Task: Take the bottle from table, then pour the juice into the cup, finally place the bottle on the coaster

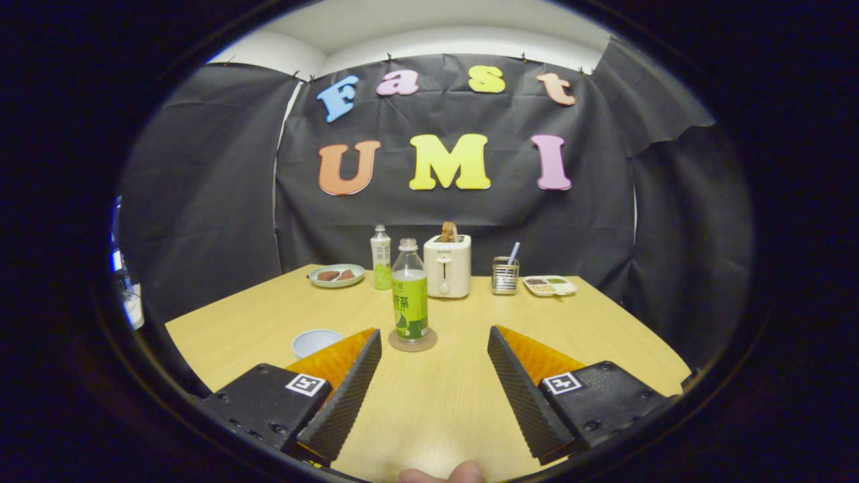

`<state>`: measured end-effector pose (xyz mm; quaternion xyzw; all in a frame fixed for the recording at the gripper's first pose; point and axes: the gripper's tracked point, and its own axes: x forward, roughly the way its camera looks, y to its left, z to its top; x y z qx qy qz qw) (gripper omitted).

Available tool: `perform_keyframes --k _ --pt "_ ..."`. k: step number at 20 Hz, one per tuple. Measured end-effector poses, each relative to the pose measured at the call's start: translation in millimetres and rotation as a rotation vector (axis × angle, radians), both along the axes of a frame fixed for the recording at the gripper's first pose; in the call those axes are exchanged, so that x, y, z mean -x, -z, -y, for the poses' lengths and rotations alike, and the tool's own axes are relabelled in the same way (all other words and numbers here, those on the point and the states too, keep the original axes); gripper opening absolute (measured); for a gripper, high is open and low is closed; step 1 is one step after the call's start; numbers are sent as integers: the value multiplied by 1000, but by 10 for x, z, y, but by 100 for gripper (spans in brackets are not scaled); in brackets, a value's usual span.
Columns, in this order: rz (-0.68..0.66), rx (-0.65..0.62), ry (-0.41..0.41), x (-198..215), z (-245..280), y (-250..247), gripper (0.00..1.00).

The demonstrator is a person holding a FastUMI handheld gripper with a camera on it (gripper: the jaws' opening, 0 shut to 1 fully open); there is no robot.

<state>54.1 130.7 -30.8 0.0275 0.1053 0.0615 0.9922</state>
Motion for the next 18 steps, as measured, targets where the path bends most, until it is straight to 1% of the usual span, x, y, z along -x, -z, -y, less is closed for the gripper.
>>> perform_keyframes --k 4,6,8,11,15,18 --pt "84 16 66 724 359 -140 100" --pt "126 44 83 955 441 -212 100" --pt "175 44 97 1139 490 -324 100" --pt "222 41 105 1293 505 -424 100" --pt "237 20 120 1379 578 -481 100" --pt "206 15 118 1345 581 -359 100"
